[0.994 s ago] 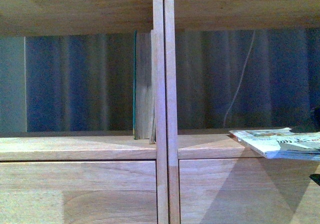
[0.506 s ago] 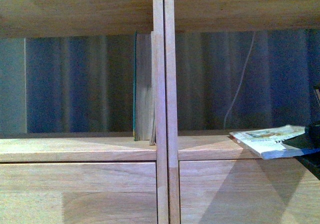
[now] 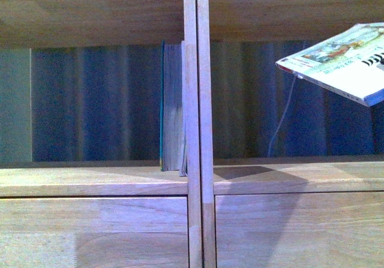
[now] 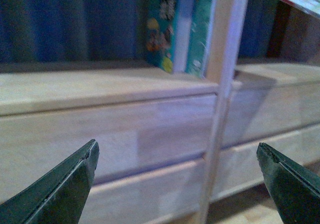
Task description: Organize books on shelf
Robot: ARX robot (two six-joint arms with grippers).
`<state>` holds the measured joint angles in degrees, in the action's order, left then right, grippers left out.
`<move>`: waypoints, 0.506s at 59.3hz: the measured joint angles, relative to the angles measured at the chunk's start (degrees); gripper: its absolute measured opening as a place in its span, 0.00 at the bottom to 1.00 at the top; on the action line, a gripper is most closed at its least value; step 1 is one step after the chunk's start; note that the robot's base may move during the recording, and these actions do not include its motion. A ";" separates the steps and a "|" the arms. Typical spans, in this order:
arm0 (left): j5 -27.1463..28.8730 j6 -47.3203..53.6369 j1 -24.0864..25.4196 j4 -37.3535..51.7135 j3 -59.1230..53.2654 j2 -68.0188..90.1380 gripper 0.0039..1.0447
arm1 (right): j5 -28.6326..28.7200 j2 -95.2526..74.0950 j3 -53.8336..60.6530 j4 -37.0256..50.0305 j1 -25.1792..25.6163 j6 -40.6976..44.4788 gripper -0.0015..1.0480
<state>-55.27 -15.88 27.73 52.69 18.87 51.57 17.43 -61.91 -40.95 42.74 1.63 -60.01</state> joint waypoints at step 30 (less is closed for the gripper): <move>3.28 -13.31 -12.66 -6.54 37.11 32.20 0.93 | -1.31 2.12 0.07 17.05 -12.44 13.38 0.07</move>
<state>-51.99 -29.19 15.07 46.15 55.99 83.77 16.12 -59.79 -40.88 59.79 -10.81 -46.63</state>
